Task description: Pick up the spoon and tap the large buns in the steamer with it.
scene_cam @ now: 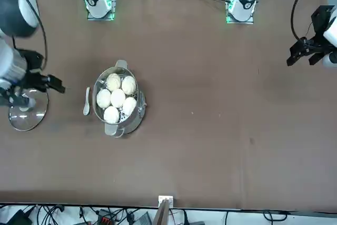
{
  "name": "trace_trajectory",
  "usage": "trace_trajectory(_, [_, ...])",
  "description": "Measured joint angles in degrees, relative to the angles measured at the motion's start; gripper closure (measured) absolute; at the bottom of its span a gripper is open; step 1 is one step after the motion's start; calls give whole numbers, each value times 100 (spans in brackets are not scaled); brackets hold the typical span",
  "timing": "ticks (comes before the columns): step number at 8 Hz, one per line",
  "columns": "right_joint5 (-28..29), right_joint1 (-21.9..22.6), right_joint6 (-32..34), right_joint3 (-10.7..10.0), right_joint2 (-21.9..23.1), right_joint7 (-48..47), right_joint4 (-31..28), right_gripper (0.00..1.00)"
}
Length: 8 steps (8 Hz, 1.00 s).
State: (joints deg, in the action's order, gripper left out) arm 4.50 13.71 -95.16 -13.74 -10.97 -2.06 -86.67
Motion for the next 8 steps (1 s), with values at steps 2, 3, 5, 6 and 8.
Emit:
trace_trajectory(2, [-49,-9,329,-2,438,0,2,0])
trace_trajectory(3, [-165,-18,557,-2,625,0,-4,0])
trace_trajectory(5, [-340,-399,781,358,941,0,-133,0])
trace_trajectory(6, [-381,-763,811,727,1120,0,-321,0])
trace_trajectory(8, [-403,-1026,817,975,1463,0,-739,0])
